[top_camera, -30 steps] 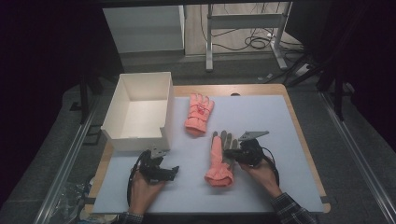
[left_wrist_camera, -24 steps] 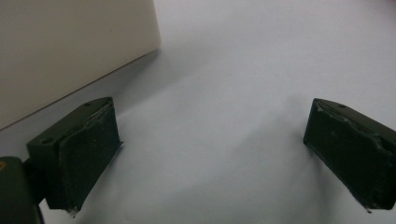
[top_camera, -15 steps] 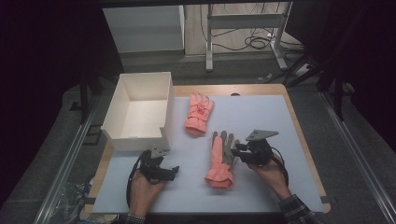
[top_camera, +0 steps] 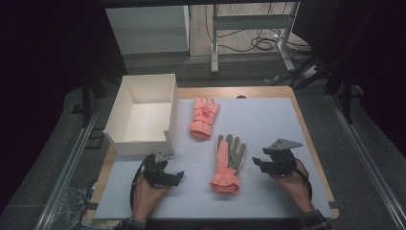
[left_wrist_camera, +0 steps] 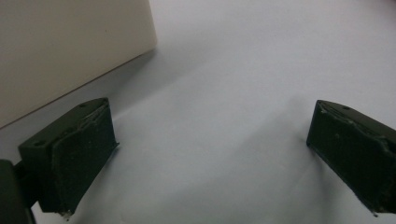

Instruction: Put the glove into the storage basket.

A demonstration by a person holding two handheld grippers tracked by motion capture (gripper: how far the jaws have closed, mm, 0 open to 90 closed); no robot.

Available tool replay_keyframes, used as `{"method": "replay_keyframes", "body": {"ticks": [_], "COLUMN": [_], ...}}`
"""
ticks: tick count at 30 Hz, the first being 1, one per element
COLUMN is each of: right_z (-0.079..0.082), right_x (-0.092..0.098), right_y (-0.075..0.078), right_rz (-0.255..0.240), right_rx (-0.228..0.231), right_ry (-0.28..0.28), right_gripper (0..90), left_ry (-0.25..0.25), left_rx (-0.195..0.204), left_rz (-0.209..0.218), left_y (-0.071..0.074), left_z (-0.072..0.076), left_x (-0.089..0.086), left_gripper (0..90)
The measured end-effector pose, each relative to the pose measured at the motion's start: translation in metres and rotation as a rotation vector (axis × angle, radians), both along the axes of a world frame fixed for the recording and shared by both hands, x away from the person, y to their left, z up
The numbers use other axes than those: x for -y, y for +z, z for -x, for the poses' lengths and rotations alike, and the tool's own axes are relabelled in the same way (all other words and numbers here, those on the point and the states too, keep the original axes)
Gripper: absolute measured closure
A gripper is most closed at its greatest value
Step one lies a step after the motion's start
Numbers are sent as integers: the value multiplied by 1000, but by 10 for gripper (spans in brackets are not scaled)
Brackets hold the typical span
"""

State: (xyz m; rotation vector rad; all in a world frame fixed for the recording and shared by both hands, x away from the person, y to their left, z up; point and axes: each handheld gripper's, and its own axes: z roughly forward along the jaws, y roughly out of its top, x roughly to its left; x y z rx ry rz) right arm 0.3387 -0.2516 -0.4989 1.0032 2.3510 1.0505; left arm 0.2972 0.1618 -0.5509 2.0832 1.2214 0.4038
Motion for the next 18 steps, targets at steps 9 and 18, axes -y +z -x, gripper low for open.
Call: {"method": "replay_keyframes", "body": {"ticks": [9, 18], "right_z": [2, 0], "right_x": [30, 42], "right_y": [-13, -24], "right_rz": [6, 61], "right_rx": [-14, -35], "right_ry": [-97, -148], "right_gripper": [297, 210], "left_ry": [-37, -70], "left_rx": [-12, 12], "left_rz": [23, 38], "left_y": [8, 24], "left_z": [7, 6], "left_x": [13, 30], "left_gripper": [22, 42]}}
